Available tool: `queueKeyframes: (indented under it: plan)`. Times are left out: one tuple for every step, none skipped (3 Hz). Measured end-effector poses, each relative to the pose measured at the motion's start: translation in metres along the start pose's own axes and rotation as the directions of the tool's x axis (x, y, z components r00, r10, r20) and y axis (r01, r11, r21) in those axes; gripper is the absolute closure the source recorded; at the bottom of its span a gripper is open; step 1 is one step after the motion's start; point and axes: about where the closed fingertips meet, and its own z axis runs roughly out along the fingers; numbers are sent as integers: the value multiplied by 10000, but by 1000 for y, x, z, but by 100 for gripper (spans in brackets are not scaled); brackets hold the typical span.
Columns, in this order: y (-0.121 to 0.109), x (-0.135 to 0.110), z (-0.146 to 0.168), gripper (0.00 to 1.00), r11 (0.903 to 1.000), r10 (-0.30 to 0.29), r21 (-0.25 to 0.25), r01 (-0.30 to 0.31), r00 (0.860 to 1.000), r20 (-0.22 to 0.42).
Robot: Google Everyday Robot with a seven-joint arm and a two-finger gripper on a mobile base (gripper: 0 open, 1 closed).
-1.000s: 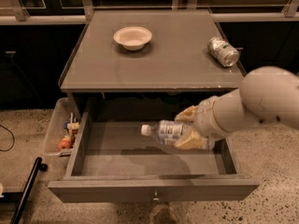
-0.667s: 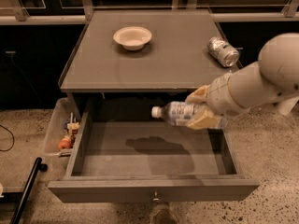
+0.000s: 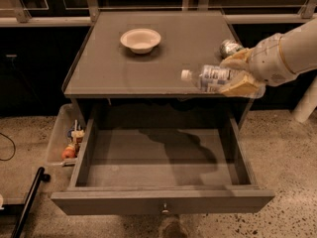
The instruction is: Pick blue plastic bottle from top drawer and place on counter
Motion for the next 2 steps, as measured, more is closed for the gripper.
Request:
queueKeyframes:
  plan:
    - [-1, -1, 0, 100, 10000, -13, 13, 13, 10000, 6]
    - [-10, -2, 3, 100, 9996, -163, 231, 165, 9998, -94]
